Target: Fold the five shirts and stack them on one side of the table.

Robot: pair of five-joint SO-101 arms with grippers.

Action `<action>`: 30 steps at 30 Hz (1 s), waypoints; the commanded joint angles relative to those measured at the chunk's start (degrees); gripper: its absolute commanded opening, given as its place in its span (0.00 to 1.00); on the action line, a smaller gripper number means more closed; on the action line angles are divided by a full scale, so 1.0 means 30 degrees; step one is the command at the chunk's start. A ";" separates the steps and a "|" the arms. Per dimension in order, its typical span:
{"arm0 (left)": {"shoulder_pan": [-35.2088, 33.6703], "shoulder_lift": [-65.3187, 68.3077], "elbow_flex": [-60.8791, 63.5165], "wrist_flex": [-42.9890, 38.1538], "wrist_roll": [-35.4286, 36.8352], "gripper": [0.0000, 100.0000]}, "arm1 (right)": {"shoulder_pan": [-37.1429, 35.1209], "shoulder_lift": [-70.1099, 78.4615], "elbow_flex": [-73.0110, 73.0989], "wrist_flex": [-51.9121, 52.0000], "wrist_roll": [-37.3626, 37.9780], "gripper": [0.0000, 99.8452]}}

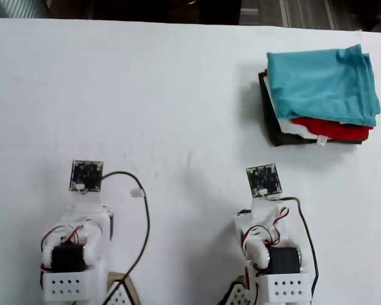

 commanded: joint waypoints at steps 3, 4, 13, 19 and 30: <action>0.0176 -0.0410 0.0425 0.0059 0.0176 0.03 | 0.0073 -0.0044 0.0176 0.0103 -0.0147 0.02; 0.0176 -0.0410 0.0425 0.0059 0.0176 0.03 | 0.0073 -0.0044 0.0176 0.0103 -0.0147 0.02; 0.0176 -0.0410 0.0425 0.0059 0.0176 0.03 | 0.0073 -0.0044 0.0176 0.0103 -0.0147 0.02; 0.0176 -0.0410 0.0425 0.0059 0.0176 0.03 | 0.0073 -0.0044 0.0176 0.0103 -0.0147 0.02; 0.0176 -0.0410 0.0425 0.0059 0.0176 0.03 | 0.0073 -0.0044 0.0176 0.0103 -0.0147 0.02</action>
